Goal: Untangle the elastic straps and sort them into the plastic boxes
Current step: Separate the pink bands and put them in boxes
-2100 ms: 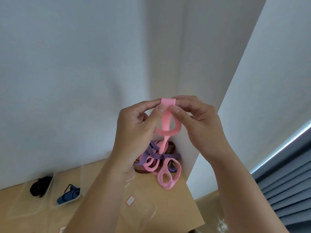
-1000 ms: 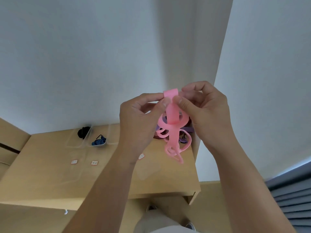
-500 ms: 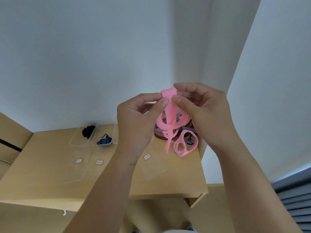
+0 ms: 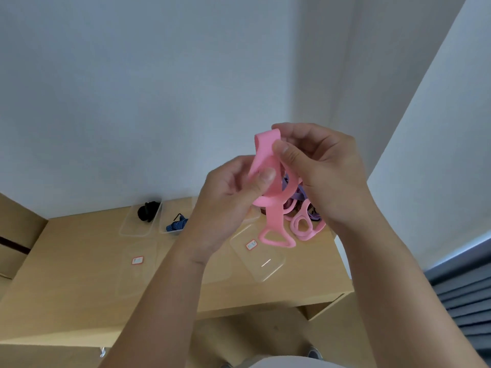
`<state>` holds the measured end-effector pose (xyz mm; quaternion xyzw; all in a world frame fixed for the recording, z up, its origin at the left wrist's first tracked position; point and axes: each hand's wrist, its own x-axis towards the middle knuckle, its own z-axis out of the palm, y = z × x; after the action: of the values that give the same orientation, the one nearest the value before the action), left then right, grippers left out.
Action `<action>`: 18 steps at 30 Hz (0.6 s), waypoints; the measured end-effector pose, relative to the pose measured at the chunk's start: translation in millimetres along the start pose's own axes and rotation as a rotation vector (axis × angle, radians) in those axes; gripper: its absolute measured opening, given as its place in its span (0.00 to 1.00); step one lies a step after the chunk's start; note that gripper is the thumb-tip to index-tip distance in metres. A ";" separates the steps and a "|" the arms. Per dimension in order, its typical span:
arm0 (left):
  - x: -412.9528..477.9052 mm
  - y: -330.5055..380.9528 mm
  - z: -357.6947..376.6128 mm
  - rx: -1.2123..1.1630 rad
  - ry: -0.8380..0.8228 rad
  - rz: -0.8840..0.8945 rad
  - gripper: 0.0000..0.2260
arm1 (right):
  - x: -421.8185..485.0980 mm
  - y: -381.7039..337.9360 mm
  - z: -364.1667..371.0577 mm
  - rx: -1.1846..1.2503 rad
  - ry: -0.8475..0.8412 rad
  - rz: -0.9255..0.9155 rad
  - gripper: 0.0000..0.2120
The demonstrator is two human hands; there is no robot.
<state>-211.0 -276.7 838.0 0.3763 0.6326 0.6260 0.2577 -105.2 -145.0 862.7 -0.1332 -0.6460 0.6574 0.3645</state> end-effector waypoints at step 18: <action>-44.9 -43.6 -57.8 -0.151 -0.092 -0.110 0.12 | -32.3 4.9 70.7 -0.199 0.124 -0.035 0.08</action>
<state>-237.6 -344.2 793.3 0.3488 0.5907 0.6390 0.3479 -129.8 -218.7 857.7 -0.1977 -0.6865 0.5740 0.4003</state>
